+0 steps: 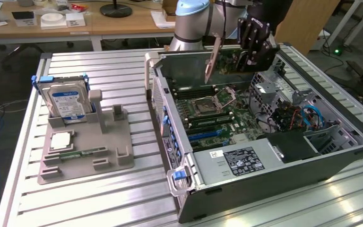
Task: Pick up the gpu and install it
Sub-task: 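Insert the gpu into the slot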
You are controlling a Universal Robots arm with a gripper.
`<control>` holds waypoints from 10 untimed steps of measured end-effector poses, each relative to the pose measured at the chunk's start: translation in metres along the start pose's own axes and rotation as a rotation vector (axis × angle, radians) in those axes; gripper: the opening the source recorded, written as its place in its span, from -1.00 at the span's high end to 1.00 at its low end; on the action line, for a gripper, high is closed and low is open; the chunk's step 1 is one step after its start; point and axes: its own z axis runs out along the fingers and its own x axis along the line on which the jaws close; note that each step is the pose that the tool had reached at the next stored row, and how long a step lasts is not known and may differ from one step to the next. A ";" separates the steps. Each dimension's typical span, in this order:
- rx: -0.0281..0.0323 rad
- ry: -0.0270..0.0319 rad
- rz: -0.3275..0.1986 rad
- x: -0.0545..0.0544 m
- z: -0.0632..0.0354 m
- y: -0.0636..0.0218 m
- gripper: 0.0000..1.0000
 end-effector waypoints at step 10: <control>0.0000 -0.0017 -0.007 0.000 0.0158 -0.0002 0.44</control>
